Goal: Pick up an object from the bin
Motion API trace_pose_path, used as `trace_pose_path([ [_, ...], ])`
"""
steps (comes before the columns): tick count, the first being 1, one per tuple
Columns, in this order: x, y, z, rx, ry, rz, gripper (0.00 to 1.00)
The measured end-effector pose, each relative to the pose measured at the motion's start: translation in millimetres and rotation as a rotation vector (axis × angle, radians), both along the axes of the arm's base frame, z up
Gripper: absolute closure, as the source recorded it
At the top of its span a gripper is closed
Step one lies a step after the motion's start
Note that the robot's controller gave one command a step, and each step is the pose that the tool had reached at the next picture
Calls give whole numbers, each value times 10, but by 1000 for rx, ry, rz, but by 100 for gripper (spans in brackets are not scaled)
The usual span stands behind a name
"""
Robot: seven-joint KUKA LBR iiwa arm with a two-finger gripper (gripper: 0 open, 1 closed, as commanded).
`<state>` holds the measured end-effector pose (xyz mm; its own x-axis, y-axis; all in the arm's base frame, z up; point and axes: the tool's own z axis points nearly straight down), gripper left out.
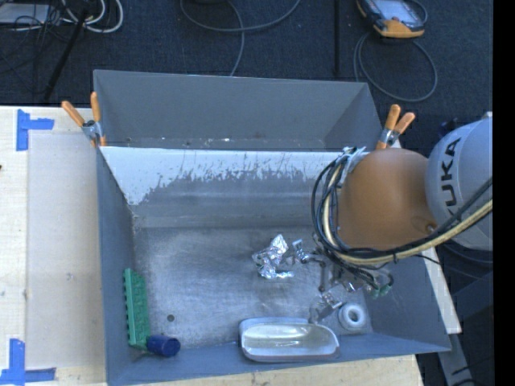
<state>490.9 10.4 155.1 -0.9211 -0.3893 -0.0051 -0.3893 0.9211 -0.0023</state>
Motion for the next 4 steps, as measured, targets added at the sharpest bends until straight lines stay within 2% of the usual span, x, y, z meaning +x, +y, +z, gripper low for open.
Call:
trace_pose_path([
  [1, 77, 116, -220, 1, -10, 2, 0],
  [2, 578, 222, -492, 2, 5, -362, 0],
  [3, 857, -66, -802, 6, 8, -423, 0],
  [4, 896, -78, -770, 6, -11, -422, 100],
])
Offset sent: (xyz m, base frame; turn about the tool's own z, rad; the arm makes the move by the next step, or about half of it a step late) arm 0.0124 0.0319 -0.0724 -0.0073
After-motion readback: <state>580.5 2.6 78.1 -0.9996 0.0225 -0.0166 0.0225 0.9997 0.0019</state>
